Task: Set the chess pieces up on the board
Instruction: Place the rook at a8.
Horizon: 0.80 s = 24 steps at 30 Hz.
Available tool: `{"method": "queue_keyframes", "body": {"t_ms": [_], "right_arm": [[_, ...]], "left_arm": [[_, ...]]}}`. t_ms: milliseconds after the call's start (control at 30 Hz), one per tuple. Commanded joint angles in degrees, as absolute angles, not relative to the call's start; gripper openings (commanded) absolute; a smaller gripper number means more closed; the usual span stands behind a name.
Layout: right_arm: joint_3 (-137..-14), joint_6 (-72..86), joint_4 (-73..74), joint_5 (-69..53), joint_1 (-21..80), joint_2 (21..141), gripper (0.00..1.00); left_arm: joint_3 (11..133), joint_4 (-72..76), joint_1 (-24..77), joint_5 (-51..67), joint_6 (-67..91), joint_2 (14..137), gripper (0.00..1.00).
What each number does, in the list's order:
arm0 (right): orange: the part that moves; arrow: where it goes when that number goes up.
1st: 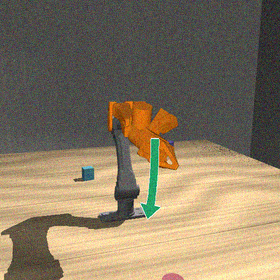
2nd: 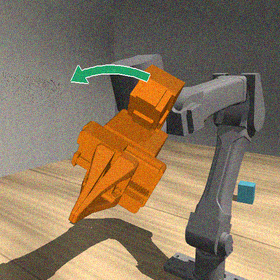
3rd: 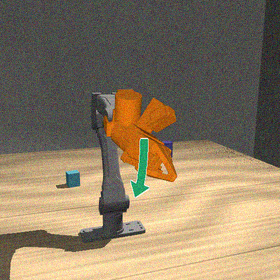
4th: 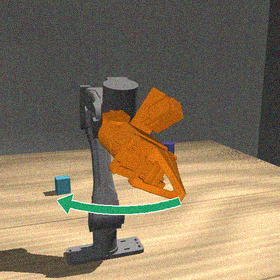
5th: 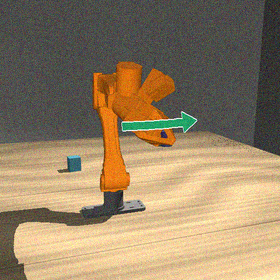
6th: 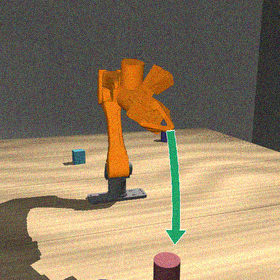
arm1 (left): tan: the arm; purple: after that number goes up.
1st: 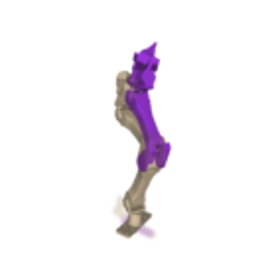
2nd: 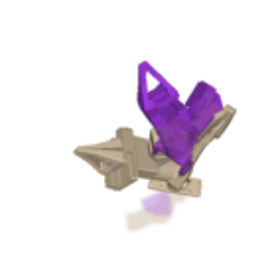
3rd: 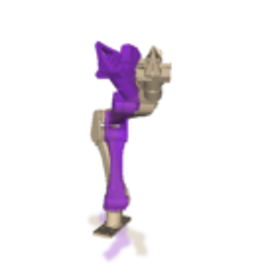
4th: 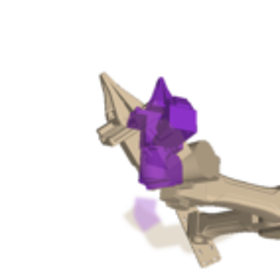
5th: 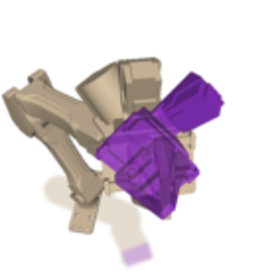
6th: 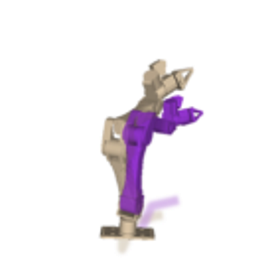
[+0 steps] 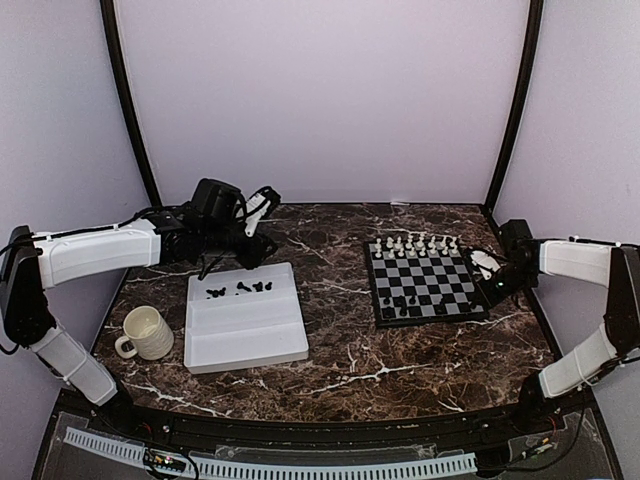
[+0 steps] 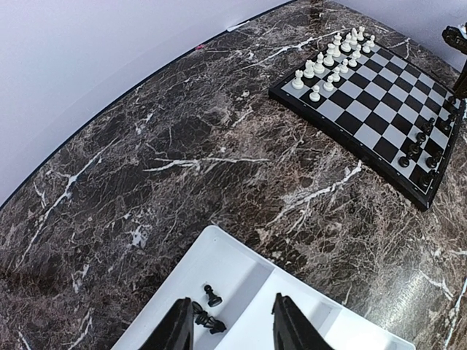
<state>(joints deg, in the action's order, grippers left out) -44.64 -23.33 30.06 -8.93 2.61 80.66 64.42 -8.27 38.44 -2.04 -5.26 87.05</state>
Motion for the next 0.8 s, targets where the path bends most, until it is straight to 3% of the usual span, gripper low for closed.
{"method": "queue_keyframes", "body": {"t_ms": [0, 367, 767], "right_arm": [[-44.5, -23.1, 31.0, -7.1, 2.2, 79.4, 0.05], [-44.1, -23.0, 31.4, -7.4, 2.2, 78.8, 0.05], [-47.0, -22.1, 34.6, -8.9, 2.2, 77.5, 0.23]], "left_arm": [[65.8, -9.2, 38.2, -1.1, -4.8, 86.7, 0.4], [65.8, -9.2, 38.3, -0.9, -4.7, 86.6, 0.4], [66.1, -10.8, 38.2, -3.2, -2.7, 87.3, 0.4]]}}
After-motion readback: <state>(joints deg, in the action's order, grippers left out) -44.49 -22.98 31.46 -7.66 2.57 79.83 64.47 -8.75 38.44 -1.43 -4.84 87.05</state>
